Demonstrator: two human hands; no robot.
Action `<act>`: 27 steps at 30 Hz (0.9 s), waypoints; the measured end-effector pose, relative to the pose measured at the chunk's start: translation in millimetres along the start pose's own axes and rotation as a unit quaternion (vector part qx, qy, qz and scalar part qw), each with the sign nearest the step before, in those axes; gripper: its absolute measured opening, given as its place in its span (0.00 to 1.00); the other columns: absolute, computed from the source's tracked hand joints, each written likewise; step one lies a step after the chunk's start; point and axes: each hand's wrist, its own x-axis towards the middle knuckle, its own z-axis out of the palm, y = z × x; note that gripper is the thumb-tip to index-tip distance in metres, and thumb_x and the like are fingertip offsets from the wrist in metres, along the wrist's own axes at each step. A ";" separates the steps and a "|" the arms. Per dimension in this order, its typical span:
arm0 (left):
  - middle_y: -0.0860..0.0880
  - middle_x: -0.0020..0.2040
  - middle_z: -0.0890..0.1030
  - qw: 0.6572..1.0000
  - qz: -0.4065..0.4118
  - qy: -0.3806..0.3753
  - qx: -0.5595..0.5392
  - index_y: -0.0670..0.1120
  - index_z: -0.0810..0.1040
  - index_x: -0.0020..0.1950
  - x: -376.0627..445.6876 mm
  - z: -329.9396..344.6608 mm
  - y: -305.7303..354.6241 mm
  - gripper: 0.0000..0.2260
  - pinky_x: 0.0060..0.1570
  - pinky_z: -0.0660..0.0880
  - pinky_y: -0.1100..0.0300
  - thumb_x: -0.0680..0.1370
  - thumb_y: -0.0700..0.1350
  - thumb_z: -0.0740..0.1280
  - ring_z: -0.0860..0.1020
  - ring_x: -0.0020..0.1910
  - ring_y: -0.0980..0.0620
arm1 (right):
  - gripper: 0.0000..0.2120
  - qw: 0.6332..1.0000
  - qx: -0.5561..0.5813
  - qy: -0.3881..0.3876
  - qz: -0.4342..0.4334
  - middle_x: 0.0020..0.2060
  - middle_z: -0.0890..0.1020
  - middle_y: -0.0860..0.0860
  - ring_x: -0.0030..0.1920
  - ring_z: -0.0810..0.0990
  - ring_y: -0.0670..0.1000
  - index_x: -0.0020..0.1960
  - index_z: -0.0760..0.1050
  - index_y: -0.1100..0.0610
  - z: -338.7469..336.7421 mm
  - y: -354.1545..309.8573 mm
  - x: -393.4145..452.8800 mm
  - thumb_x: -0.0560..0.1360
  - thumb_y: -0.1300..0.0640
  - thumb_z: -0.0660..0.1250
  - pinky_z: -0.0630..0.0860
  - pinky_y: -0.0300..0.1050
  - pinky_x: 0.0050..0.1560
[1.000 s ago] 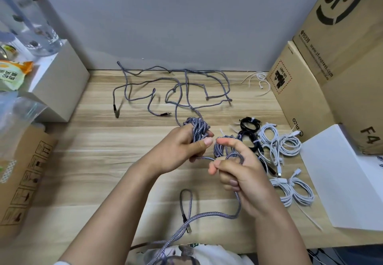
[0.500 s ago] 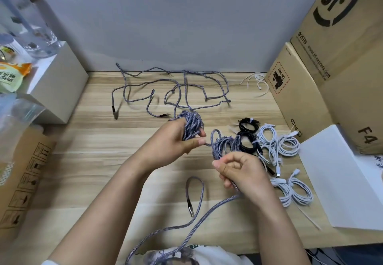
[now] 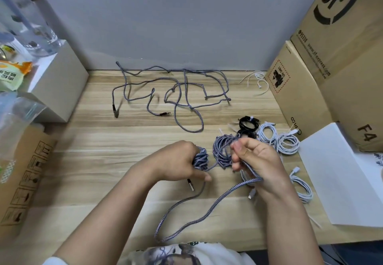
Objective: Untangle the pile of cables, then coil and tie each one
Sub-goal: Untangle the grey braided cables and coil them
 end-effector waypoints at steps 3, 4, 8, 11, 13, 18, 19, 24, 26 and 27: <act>0.50 0.25 0.69 0.997 -0.035 -0.037 -0.063 0.46 0.71 0.29 -8.7 -13.8 -8.4 0.14 0.26 0.62 0.62 0.70 0.43 0.73 0.65 0.24 0.54 | 0.10 0.999 -0.046 -0.015 0.006 0.25 0.76 0.49 0.24 0.74 0.45 0.40 0.74 0.62 -6.5 8.4 0.5 0.67 0.57 0.71 0.73 0.34 0.28; 0.51 0.24 0.70 0.994 -0.042 -0.045 -0.094 0.47 0.73 0.28 -11.7 -18.7 -11.8 0.14 0.24 0.62 0.64 0.70 0.41 0.74 0.65 0.23 0.55 | 0.04 0.997 -0.079 -0.017 0.003 0.24 0.76 0.49 0.24 0.74 0.45 0.40 0.73 0.62 -7.2 10.4 1.6 0.70 0.61 0.67 0.74 0.34 0.29; 0.51 0.21 0.67 0.968 -0.022 -0.082 -0.237 0.48 0.74 0.23 -22.0 -28.3 -21.9 0.10 0.22 0.60 0.71 0.63 0.43 0.72 0.63 0.19 0.57 | 0.11 0.962 -0.272 0.001 -0.019 0.26 0.76 0.47 0.28 0.75 0.44 0.39 0.73 0.54 -8.3 19.7 7.0 0.76 0.67 0.63 0.74 0.40 0.37; 0.47 0.21 0.62 0.917 0.062 -0.091 -0.384 0.40 0.73 0.28 -21.2 -20.5 -21.3 0.12 0.23 0.61 0.72 0.62 0.45 0.72 0.57 0.18 0.55 | 0.11 0.865 -0.492 0.034 -0.087 0.26 0.76 0.43 0.34 0.77 0.47 0.37 0.73 0.47 0.3 29.9 10.4 0.77 0.59 0.65 0.69 0.45 0.46; 0.47 0.20 0.61 0.845 0.139 -0.094 -0.507 0.47 0.75 0.30 -14.5 -12.0 -20.3 0.11 0.28 0.64 0.66 0.69 0.47 0.72 0.58 0.18 0.55 | 0.10 0.802 -0.566 0.081 -0.175 0.26 0.75 0.42 0.32 0.70 0.43 0.38 0.74 0.48 14.3 32.6 10.3 0.77 0.57 0.62 0.63 0.43 0.47; 0.47 0.30 0.66 0.514 0.240 -0.109 -0.817 0.32 0.73 0.54 -3.7 -7.6 -5.7 0.11 0.55 0.71 0.55 0.81 0.39 0.57 0.65 0.28 0.50 | 0.07 0.847 -0.499 0.052 -0.176 0.33 0.72 0.42 0.37 0.72 0.51 0.41 0.69 0.51 30.5 39.5 12.0 0.77 0.60 0.58 0.66 0.48 0.39; 0.45 0.30 0.66 0.478 0.236 -0.070 -0.843 0.31 0.72 0.54 -1.6 -8.0 -3.9 0.11 0.56 0.71 0.54 0.81 0.39 0.57 0.65 0.28 0.50 | 0.08 0.868 -0.468 0.028 -0.163 0.32 0.72 0.41 0.36 0.72 0.49 0.40 0.67 0.50 32.2 41.7 10.9 0.77 0.60 0.57 0.67 0.48 0.39; 0.41 0.33 0.74 0.372 0.202 0.053 -0.904 0.29 0.71 0.56 4.1 -17.3 2.8 0.12 0.57 0.71 0.53 0.79 0.37 0.60 0.73 0.32 0.45 | 0.13 0.931 -0.339 -0.065 -0.117 0.26 0.72 0.38 0.30 0.69 0.39 0.36 0.67 0.49 45.6 45.7 -0.5 0.79 0.53 0.57 0.64 0.33 0.34; 0.42 0.34 0.75 0.361 0.188 0.095 -0.908 0.28 0.71 0.57 6.3 -19.4 2.6 0.12 0.56 0.73 0.51 0.78 0.36 0.62 0.74 0.32 0.46 | 0.15 0.940 -0.316 -0.091 -0.087 0.23 0.70 0.41 0.27 0.67 0.39 0.36 0.69 0.51 48.1 42.3 -4.7 0.81 0.56 0.57 0.63 0.31 0.31; 0.43 0.34 0.75 0.355 0.192 0.118 -0.907 0.28 0.72 0.56 8.2 -18.8 3.3 0.13 0.55 0.75 0.50 0.77 0.36 0.63 0.75 0.32 0.47 | 0.15 0.947 -0.298 -0.103 -0.064 0.21 0.69 0.42 0.24 0.66 0.39 0.36 0.70 0.52 48.9 38.8 -7.1 0.81 0.56 0.57 0.62 0.30 0.29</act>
